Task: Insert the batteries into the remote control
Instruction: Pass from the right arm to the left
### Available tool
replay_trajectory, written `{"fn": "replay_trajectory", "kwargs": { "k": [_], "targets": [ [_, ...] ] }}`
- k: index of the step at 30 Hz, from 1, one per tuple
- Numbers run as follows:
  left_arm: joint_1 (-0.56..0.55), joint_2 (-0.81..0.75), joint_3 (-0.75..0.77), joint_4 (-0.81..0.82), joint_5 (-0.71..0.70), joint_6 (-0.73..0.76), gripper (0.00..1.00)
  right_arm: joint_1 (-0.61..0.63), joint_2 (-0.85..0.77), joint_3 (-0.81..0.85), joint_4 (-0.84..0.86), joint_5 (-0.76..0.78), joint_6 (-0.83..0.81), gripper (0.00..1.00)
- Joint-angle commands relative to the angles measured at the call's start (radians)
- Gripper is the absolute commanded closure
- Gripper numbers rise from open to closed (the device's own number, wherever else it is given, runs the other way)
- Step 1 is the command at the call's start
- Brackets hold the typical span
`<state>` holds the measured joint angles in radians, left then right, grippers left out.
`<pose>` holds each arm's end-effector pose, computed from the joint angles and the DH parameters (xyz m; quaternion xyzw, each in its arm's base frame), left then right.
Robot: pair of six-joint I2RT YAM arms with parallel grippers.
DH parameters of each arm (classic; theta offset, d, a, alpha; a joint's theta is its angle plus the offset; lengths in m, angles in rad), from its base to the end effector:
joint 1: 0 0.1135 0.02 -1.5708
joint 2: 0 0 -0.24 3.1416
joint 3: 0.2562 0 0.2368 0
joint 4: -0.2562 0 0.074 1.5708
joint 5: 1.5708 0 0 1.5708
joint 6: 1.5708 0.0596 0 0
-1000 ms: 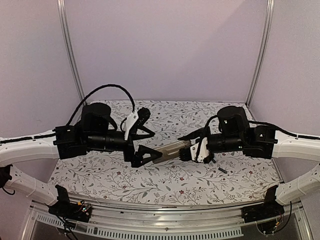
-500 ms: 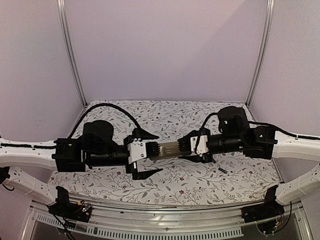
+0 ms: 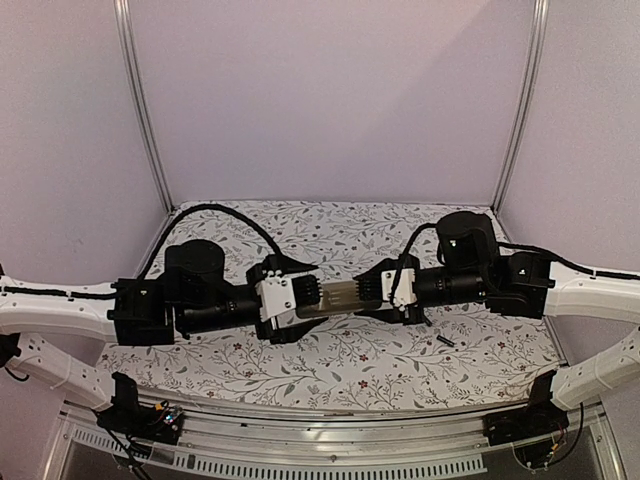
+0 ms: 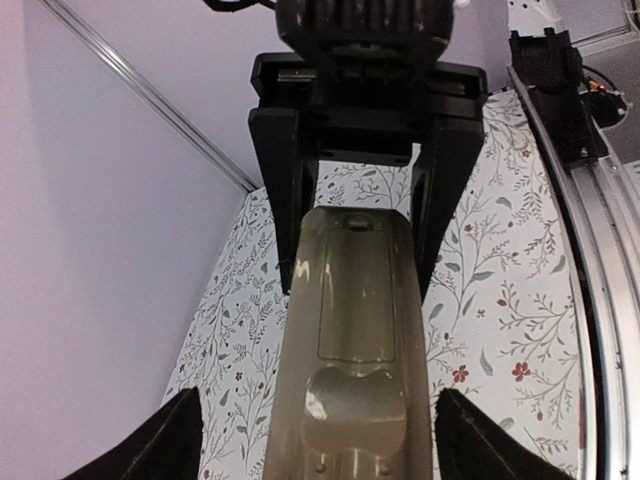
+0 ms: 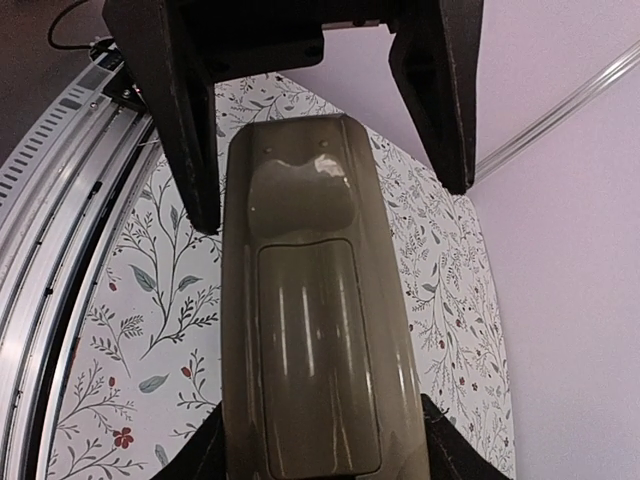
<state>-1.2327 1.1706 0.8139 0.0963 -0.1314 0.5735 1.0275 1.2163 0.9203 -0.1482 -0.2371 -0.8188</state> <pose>0.1038 -0.2717 0.2765 0.5965 0.5213 -0.1475 0.5921 0.1392 0.2576 0.2725 -0.7077 0.4562 0.1547 0.5169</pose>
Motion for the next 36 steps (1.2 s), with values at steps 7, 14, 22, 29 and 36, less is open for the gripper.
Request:
{"fn": "replay_trajectory", "kwargs": {
  "k": [7, 14, 22, 29, 36],
  "targets": [
    [0.03, -0.007, -0.003, -0.057, 0.075, -0.049, 0.36, 0.005, -0.023, -0.017, 0.057, -0.006, 0.025, 0.75],
    [0.034, -0.005, 0.003, -0.051, 0.099, -0.047, 0.54, 0.005, -0.024, -0.021, 0.066, -0.007, 0.021, 0.75],
    [0.036, -0.008, -0.003, -0.026, 0.067, -0.051, 0.93, 0.005, -0.031, -0.031, 0.099, 0.012, 0.067, 0.52],
    [0.035, -0.008, -0.028, 0.0, 0.004, -0.027, 1.0, -0.019, -0.109, -0.012, 0.108, 0.153, 0.382, 0.17],
    [0.038, -0.046, -0.063, 0.061, 0.052, 0.008, 1.0, -0.233, -0.171, 0.008, 0.036, -0.215, 0.862, 0.01]
  ]
}}
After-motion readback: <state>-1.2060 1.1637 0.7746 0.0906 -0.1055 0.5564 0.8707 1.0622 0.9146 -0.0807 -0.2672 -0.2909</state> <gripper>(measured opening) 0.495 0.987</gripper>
